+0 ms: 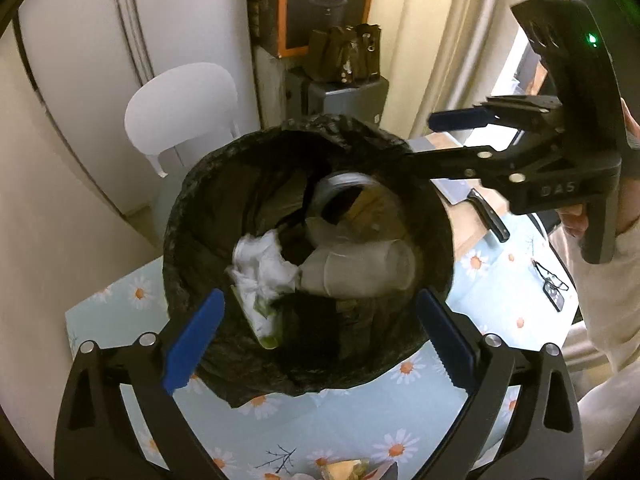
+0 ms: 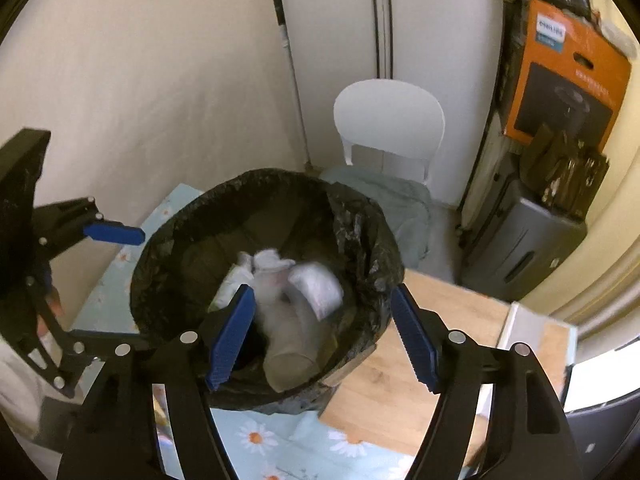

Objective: Collect trash
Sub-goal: 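Carry the sponge and clear bowl over the black bin and open both tools, then move both tools back toward the remaining trash on the table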

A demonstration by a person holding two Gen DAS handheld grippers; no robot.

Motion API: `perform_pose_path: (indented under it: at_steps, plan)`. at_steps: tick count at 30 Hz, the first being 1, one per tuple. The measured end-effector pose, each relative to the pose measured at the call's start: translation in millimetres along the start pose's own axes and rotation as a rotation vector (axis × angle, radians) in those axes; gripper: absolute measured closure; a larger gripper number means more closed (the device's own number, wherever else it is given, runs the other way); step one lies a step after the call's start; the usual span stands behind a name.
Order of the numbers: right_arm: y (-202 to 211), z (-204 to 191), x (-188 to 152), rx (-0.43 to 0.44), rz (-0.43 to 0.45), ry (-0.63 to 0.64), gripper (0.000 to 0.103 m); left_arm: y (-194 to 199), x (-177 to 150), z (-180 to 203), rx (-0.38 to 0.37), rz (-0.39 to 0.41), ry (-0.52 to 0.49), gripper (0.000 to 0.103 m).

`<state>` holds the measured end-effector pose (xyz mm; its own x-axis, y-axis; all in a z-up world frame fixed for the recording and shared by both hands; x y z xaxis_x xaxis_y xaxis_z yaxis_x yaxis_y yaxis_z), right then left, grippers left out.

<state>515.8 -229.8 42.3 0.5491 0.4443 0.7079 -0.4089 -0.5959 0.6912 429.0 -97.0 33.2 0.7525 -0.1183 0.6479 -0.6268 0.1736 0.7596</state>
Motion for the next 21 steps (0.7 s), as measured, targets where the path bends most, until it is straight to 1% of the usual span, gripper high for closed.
perform_pose_path:
  at_steps: [2,4,6,7,9,13,17,21]
  plan:
    - [3,3,-2,-0.024,0.005,-0.006,0.034,0,-4,-2,0.015,-0.007,0.01,0.008]
    - [6,6,-5,-0.026,0.002,-0.021,0.03,2,-11,-4,0.015,-0.009,0.029,0.008]
    - [10,8,-10,-0.046,-0.005,-0.025,0.02,5,-19,-7,0.025,-0.012,0.043,0.007]
    - [12,8,-13,-0.057,-0.008,-0.019,0.017,8,-23,-7,0.035,-0.013,0.046,0.007]
    - [18,7,-19,-0.085,-0.008,-0.01,0.016,13,-29,-6,0.051,-0.013,0.049,0.007]
    - [27,-3,-31,-0.085,-0.015,0.004,0.016,28,-44,-7,0.059,-0.015,0.073,0.007]
    - [39,-20,-44,-0.059,-0.017,0.02,0.015,47,-59,-2,0.113,-0.018,0.06,0.007]
    - [49,-33,-62,-0.049,-0.024,0.028,0.015,60,-74,-1,0.163,-0.014,0.085,0.007]
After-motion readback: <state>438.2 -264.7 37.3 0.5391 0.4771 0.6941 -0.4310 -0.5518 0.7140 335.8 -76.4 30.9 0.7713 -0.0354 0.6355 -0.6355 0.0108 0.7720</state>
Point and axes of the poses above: each gripper's, at about its wrist camera, not at the fingertips, and y roughly against the way its jaws point, z to its right, x to its top, the point moved 4 cm from there along -y, roughly the way its jaws point, and after that the axes turned 9 degrees about z, right-handed, at the moved point
